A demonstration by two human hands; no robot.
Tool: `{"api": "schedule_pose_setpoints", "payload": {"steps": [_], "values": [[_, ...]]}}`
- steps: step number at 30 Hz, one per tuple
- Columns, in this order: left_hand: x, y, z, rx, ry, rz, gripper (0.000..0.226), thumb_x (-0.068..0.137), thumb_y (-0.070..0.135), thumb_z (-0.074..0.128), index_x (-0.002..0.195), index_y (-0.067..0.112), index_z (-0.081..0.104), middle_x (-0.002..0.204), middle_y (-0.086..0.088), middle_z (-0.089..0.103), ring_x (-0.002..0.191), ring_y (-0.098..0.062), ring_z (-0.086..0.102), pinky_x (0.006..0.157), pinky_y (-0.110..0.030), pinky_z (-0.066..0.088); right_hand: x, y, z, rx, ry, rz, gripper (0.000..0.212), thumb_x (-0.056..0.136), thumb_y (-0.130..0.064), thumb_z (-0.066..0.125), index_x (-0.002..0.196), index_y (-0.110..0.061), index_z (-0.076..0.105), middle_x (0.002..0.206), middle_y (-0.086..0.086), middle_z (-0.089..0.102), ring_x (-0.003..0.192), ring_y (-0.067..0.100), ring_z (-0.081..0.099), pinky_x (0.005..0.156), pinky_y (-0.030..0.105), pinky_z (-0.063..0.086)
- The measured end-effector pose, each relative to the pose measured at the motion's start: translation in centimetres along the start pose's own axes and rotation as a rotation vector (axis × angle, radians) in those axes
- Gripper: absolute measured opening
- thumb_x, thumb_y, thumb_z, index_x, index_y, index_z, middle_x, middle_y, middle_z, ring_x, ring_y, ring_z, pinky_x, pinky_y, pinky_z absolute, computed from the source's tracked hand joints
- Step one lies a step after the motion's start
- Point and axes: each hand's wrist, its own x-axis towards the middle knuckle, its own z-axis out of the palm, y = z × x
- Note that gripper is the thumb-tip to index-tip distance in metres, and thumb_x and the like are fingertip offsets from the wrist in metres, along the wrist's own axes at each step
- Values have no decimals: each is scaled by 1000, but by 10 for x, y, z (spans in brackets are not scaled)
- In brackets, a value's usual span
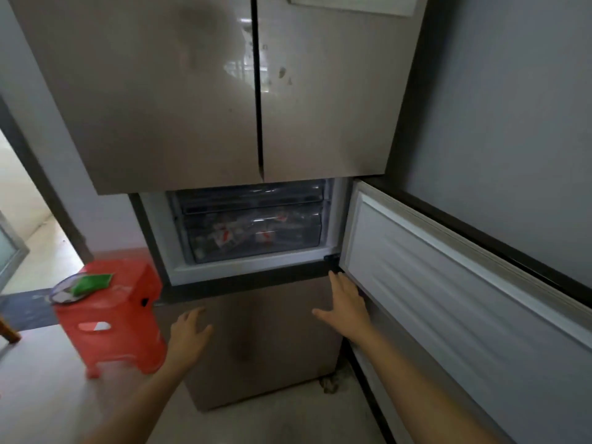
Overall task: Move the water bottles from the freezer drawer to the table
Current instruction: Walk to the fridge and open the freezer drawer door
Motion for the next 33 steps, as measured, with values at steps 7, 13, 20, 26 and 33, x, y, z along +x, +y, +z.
{"api": "schedule_pose_setpoints", "payload": {"steps": [7, 13, 20, 26, 33], "values": [[37, -9, -6, -772, 69, -413, 28, 94, 10, 46, 119, 0, 51, 108, -17, 58, 95, -31, 55, 76, -38, 45, 70, -31, 41, 404, -142, 164, 91, 80, -40, 66, 147, -19, 8, 155, 6, 13, 141, 24, 15, 115, 40, 20], [114, 9, -9, -1308, -113, -546, 26, 94, 22, 42, 116, 12, 53, 111, -9, 59, 104, -26, 54, 89, -38, 39, 141, -53, 45, 725, -207, 307, 81, 85, -32, 63, 147, -20, 11, 150, 11, 25, 134, 25, 32, 106, 36, 32], [183, 22, -14, -1686, -181, -600, 12, 92, 20, 48, 93, 12, 56, 106, -12, 59, 111, -27, 52, 99, -37, 39, 206, -78, 59, 922, -152, 432, 59, 90, -32, 55, 141, -16, 28, 140, 11, 39, 125, 27, 41, 97, 36, 37], [217, 39, -18, -1752, -168, -565, 15, 93, 23, 45, 92, 13, 56, 102, -10, 58, 114, -25, 49, 100, -35, 36, 239, -87, 51, 1053, -136, 487, 44, 89, -34, 54, 127, -13, 43, 123, 9, 49, 113, 22, 47, 99, 38, 39], [240, 67, -24, -1833, -174, -464, 18, 93, 17, 44, 80, 10, 54, 92, -11, 61, 82, -28, 66, 93, -42, 44, 272, -87, 27, 1575, 6, 601, 14, 93, -23, 50, 83, -13, 50, 82, 12, 55, 71, 22, 54, 63, 29, 48]]}}
